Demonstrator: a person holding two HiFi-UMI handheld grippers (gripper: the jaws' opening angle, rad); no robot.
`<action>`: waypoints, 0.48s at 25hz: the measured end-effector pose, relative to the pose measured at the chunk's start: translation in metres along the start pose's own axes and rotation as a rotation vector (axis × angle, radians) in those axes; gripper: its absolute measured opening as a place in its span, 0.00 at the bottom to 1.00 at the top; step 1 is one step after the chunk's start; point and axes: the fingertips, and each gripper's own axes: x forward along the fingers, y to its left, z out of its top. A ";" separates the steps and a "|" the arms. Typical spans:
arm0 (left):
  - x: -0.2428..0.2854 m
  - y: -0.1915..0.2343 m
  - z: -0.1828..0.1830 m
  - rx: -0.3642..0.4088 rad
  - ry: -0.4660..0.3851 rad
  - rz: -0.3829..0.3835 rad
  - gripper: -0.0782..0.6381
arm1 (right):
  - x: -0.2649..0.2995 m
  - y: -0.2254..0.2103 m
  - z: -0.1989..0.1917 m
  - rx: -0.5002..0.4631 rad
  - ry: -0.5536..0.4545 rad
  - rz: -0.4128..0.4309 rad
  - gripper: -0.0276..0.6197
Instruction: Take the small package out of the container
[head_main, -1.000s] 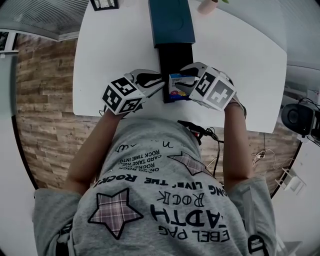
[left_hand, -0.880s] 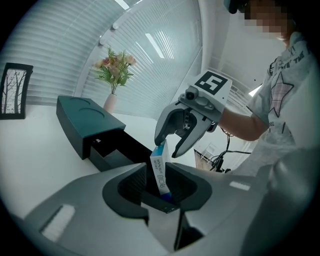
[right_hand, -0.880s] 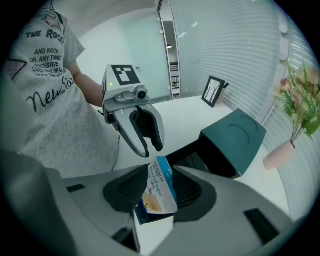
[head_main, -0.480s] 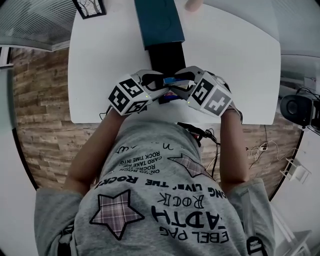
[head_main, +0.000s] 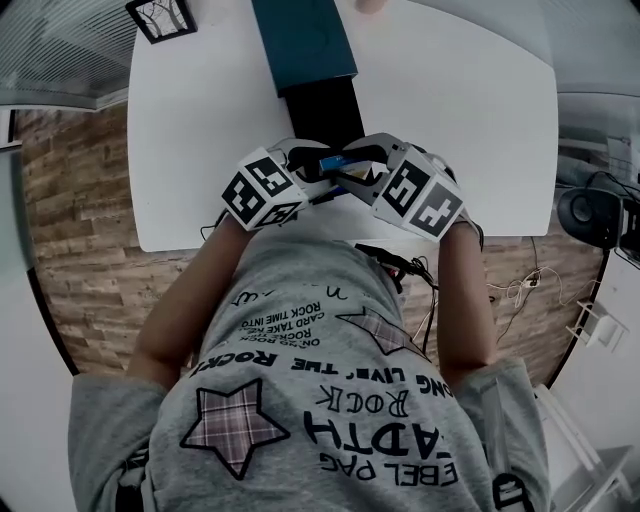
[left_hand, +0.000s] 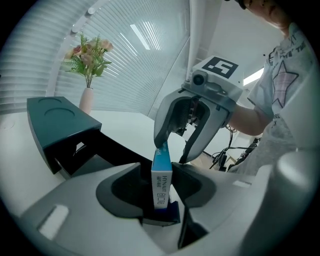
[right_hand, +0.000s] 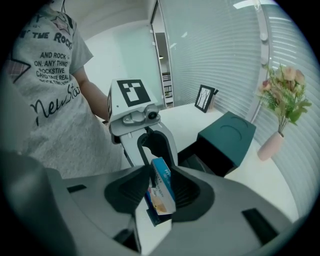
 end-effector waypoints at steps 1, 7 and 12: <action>0.001 0.000 0.000 0.003 0.001 -0.004 0.35 | 0.000 0.000 0.000 0.005 -0.005 -0.001 0.25; 0.009 -0.002 0.001 0.029 0.016 -0.027 0.35 | -0.003 0.003 -0.002 0.018 -0.013 -0.010 0.25; 0.015 -0.004 0.000 0.049 0.028 -0.040 0.35 | -0.003 0.004 -0.002 0.025 -0.021 -0.010 0.25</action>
